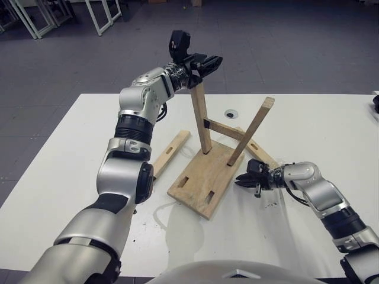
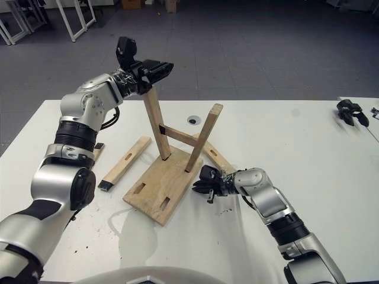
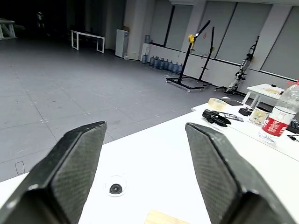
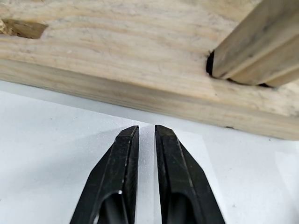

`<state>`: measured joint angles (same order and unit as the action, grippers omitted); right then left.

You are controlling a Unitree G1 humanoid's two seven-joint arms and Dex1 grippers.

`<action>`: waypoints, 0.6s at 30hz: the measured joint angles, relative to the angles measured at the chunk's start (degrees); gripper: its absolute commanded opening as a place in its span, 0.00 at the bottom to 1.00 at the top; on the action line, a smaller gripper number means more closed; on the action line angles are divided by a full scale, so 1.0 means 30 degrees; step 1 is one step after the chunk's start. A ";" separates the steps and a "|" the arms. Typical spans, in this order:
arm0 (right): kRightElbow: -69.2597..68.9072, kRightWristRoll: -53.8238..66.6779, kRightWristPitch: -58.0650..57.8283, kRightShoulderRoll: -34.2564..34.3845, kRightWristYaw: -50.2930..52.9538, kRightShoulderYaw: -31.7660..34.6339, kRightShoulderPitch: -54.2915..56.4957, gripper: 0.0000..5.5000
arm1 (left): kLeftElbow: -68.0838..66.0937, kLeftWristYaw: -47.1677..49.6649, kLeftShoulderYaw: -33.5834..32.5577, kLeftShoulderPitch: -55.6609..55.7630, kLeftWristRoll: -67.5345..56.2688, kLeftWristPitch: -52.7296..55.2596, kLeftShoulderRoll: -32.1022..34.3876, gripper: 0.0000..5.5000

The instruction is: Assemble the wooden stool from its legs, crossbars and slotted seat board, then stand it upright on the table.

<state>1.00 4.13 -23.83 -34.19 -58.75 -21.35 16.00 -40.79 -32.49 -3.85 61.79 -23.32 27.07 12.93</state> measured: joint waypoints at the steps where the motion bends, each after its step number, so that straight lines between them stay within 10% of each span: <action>1: 0.0043 0.0019 -0.0032 0.0014 0.0051 0.0058 0.0022 0.11 | 0.0635 0.0329 -0.0375 -0.0220 -0.0062 0.0057 0.0018 0.57; 6: -0.0317 0.1446 -0.1403 0.0550 0.0567 0.1811 0.0181 0.11 | 0.8024 0.1613 -0.4055 -0.1475 -0.1910 0.0613 0.2697 0.57; 18: -0.3943 0.4344 -0.4612 0.1445 0.3214 0.4945 -0.0438 0.11 | 1.6276 0.2296 -0.5628 -2.1246 0.1013 0.0649 0.4686 0.57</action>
<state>-10.83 17.16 -37.67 -29.86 -49.10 -6.51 14.68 8.03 -25.60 -20.73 -1.95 -20.28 29.02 26.99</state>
